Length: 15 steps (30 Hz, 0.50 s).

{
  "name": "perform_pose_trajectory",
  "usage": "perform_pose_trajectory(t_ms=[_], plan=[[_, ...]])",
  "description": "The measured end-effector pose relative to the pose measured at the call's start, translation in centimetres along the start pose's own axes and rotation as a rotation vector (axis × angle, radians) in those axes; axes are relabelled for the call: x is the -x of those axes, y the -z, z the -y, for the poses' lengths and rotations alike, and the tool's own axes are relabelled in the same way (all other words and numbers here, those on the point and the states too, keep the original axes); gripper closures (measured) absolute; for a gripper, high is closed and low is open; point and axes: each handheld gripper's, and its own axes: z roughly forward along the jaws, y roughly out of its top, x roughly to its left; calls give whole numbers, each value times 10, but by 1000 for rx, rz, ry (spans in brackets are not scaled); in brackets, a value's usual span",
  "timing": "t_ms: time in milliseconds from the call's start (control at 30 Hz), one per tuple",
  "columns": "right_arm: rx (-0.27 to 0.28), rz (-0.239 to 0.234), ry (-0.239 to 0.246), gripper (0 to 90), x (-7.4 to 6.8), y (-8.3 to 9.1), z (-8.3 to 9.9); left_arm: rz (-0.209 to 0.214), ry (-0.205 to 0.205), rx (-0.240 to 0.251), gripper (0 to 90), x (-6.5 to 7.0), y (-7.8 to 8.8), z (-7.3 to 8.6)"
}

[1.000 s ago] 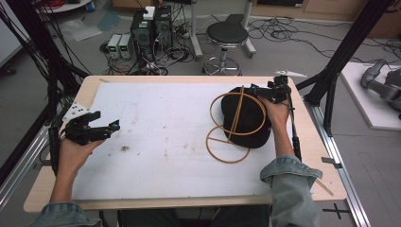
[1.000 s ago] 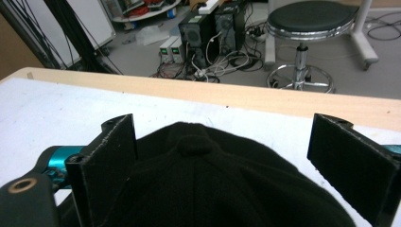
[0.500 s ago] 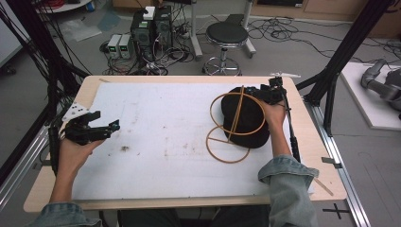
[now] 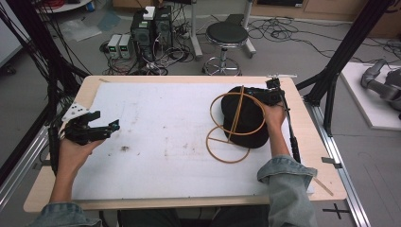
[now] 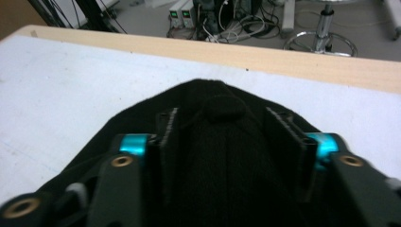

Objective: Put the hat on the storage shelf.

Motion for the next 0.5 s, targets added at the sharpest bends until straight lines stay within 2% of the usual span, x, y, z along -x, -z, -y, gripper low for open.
perform_pose_trajectory(t_ms=[200,300,500], plan=[[-18,16,28,679,-2,1,-1,0,-1,2,172,0,0,0],[-15,17,30,702,-4,2,-1,0,-1,2,172,0,1,0],[23,22,31,721,-6,10,-5,-1,3,4,172,-1,1,0]])
